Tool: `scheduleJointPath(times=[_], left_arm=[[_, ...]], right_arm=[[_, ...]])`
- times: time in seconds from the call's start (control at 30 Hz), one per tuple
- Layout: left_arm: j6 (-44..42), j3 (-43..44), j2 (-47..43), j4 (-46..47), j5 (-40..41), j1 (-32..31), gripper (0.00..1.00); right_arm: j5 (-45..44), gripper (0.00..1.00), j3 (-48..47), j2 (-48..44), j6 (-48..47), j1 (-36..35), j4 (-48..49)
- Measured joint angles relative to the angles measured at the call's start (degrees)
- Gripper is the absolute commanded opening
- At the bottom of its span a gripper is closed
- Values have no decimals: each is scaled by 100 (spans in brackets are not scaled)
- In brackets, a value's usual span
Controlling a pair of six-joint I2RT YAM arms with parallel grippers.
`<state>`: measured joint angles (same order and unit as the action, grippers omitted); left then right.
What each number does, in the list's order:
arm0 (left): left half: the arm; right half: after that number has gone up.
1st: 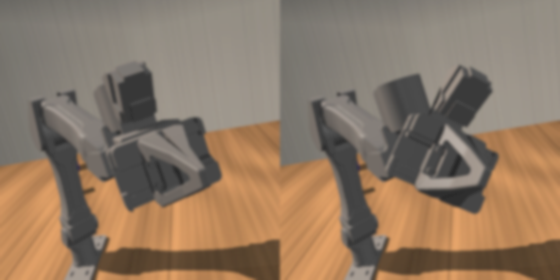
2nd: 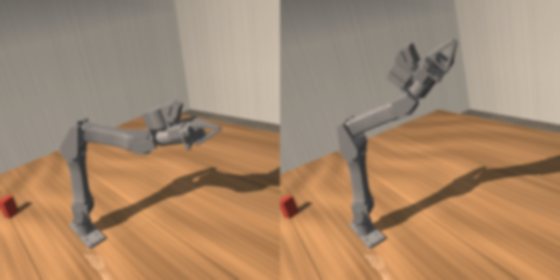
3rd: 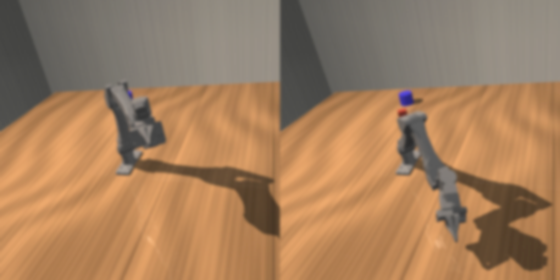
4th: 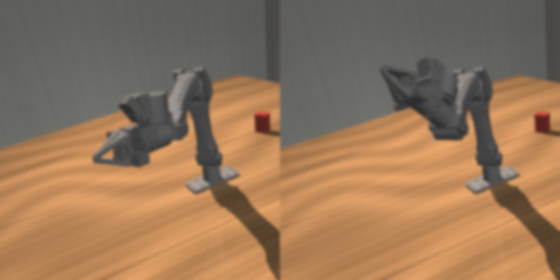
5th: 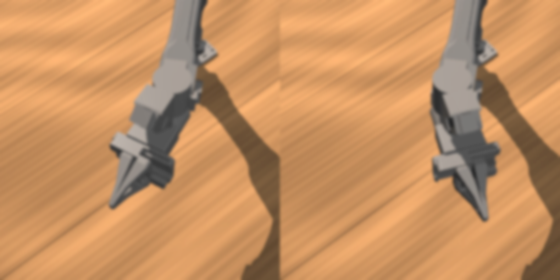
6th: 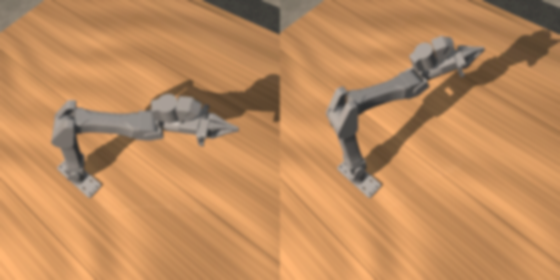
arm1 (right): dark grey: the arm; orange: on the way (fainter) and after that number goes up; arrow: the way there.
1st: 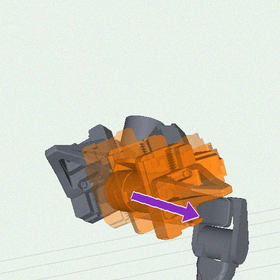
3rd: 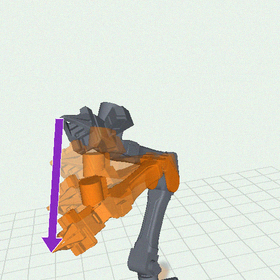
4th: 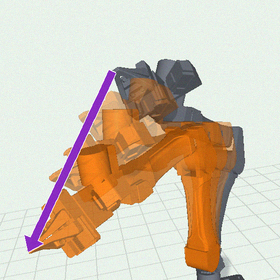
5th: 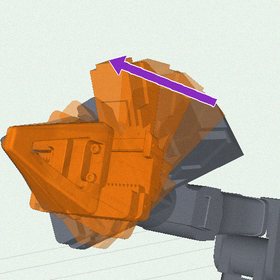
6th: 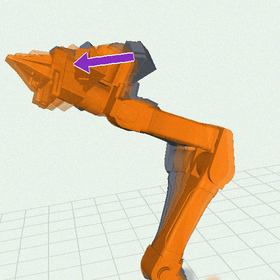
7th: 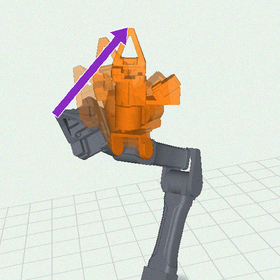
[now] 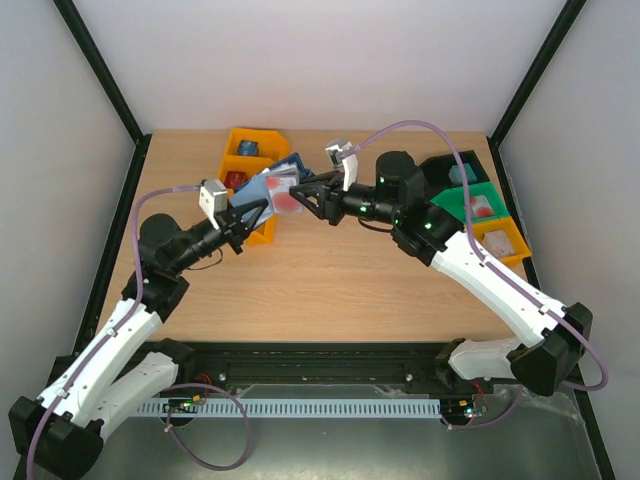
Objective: Take the credit cards out of the card holder
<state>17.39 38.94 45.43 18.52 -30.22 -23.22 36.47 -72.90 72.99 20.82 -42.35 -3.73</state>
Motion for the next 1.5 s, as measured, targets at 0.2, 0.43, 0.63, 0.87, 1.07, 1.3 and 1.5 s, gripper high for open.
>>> scheduleJointPath(times=[0.2, 0.43, 0.63, 0.87, 1.07, 1.3, 1.5], left_arm=[[46, -11, -2, 22, -17, 0, 2], [428, -50, -44, 83, -13, 0, 2], [575, -66, -66, 273, -334, -114, 2], [549, -66, -87, 297, -557, -111, 2], [669, -66, -76, 278, -411, -111, 18], [608, -63, 79, 118, 232, -125, 38], [450, -63, 109, 7, 378, -118, 52]], right_arm=[[162, 22, 0, 107, -4, 0, -46], [280, 23, -48, 107, 2, 0, -96], [673, 22, -341, 289, -92, 0, -212], [1294, 2, -573, 494, -313, 11, -330], [1908, 2, -485, 463, -284, 289, -221], [2159, 2, -262, 433, 74, 463, -33], [2258, 2, -39, 437, 474, 581, 264]])
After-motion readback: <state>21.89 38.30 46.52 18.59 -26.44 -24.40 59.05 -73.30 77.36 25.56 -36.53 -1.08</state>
